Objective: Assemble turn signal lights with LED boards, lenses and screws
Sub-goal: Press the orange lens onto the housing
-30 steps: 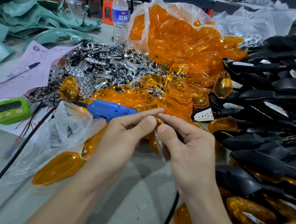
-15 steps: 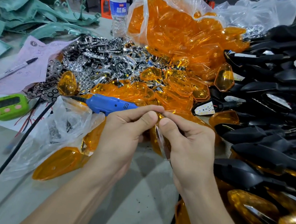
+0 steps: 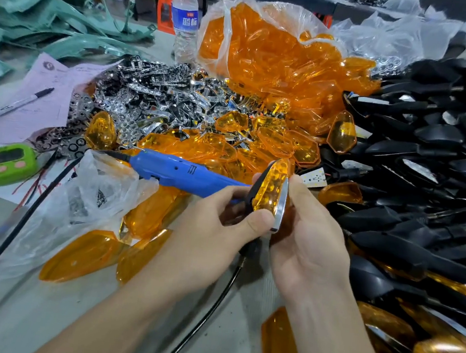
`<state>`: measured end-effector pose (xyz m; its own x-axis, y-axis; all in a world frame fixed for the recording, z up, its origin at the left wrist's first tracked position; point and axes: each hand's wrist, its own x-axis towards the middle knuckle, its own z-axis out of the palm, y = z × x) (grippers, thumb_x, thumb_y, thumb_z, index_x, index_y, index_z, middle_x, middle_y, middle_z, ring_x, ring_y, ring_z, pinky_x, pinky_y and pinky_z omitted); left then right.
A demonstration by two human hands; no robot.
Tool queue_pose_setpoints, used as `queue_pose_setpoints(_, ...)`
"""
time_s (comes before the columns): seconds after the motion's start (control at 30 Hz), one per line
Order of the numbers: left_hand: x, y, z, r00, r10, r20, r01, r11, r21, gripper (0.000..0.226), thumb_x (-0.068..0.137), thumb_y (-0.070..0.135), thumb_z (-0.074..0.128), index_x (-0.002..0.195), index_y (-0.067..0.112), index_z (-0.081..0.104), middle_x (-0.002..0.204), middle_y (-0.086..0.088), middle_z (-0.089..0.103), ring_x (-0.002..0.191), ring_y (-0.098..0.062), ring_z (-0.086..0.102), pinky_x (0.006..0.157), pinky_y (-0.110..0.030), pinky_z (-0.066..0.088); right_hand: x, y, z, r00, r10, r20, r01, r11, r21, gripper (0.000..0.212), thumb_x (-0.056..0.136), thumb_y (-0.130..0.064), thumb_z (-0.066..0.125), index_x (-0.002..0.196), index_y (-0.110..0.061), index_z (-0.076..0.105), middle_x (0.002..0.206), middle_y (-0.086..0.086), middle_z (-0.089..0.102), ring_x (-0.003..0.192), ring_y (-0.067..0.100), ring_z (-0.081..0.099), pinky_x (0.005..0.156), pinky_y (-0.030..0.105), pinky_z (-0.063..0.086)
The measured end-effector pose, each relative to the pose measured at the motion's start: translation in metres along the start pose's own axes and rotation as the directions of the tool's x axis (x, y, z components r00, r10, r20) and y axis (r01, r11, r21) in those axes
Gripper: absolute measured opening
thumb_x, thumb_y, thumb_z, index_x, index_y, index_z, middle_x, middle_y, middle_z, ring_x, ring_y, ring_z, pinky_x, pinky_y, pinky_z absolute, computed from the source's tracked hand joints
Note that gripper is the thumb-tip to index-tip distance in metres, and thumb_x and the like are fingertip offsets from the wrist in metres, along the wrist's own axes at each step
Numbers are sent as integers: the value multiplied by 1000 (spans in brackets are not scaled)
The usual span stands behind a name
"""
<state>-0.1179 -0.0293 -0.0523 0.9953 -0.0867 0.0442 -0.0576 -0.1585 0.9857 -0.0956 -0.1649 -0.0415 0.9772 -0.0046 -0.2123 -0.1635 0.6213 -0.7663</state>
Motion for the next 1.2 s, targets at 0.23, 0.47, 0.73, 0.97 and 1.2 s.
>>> queue_pose_setpoints(0.23, -8, 6, 11, 955, 265, -135, -207, 919, 335, 46, 93, 78, 40, 76, 37, 54, 64, 8, 62, 59, -12, 63, 51, -22, 45, -3, 10, 1, 999, 2, 40, -1, 1000, -16, 50, 77, -37, 72, 118, -9, 76, 119, 20, 75, 110, 33, 73, 93, 47, 61)
queue_pose_setpoints(0.47, -7, 5, 18, 928, 272, -254, -151, 899, 412, 60, 93, 76, 31, 105, 26, 63, 67, 16, 56, 65, -8, 58, 57, -17, 37, -2, 16, 3, 982, 119, 146, -145, 972, 184, 39, 86, -33, 66, 117, -11, 78, 119, 19, 74, 108, 31, 74, 90, 42, 61)
queue_pose_setpoints(0.73, -3, 6, 7, 958, 253, -138, -181, 900, 396, 41, 96, 68, 38, 79, 33, 50, 58, 10, 44, 56, -12, 48, 53, -20, 31, 0, 17, -1, 992, 98, 84, -103, 993, 52, 34, 85, -33, 65, 109, -13, 80, 119, 17, 75, 112, 30, 73, 95, 42, 58)
queue_pose_setpoints(0.97, -1, 7, -17, 936, 350, 30, -338, 872, 353, 30, 101, 58, 46, 97, 34, 63, 68, 14, 53, 64, -12, 53, 58, -24, 39, -4, 0, -2, 917, 8, 399, 71, 980, -185, 31, 87, -25, 67, 116, -17, 72, 118, 11, 70, 105, 28, 65, 90, 39, 55)
queue_pose_setpoints(1.2, -1, 10, -16, 944, 328, 44, -307, 818, 487, 31, 97, 63, 43, 92, 34, 54, 63, 13, 49, 60, -8, 52, 56, -18, 31, -2, 5, -6, 938, -4, 348, 52, 991, -127, 27, 86, -16, 66, 111, -9, 72, 113, 18, 70, 106, 34, 66, 89, 40, 59)
